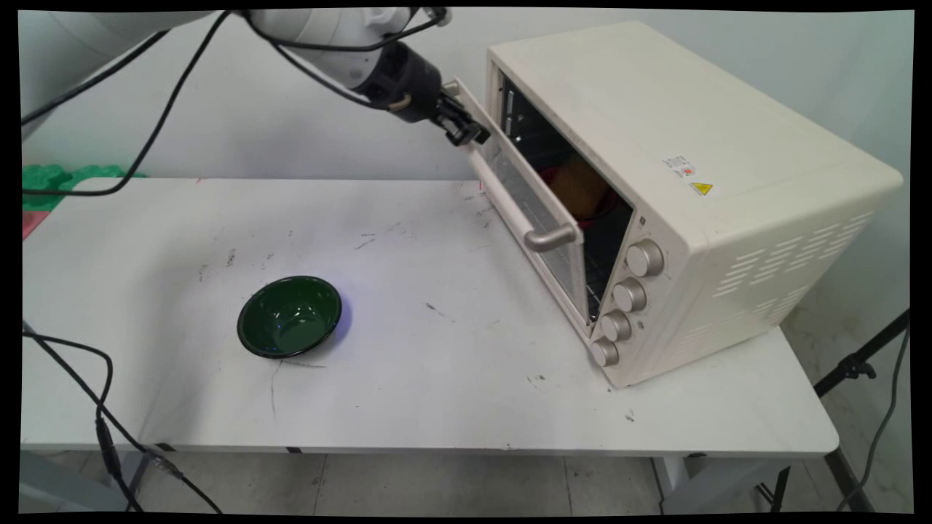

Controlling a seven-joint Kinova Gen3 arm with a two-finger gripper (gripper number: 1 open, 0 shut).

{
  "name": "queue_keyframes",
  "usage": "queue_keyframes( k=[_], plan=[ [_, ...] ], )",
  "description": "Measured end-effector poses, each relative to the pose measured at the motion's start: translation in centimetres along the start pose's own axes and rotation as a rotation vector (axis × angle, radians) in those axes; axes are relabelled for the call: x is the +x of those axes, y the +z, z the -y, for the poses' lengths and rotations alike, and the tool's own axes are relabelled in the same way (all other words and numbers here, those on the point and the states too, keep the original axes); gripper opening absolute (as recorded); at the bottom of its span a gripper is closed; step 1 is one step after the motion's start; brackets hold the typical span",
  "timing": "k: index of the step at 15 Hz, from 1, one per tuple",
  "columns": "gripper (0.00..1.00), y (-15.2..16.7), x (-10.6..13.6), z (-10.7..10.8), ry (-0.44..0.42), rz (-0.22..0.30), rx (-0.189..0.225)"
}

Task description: Open the oven

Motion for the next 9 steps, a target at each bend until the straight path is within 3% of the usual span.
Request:
queue_keyframes(
  k=[9],
  plan=[
    [0.00,-1.3,-6.0,1.3,0.000,-0.005,-0.015]
  ],
)
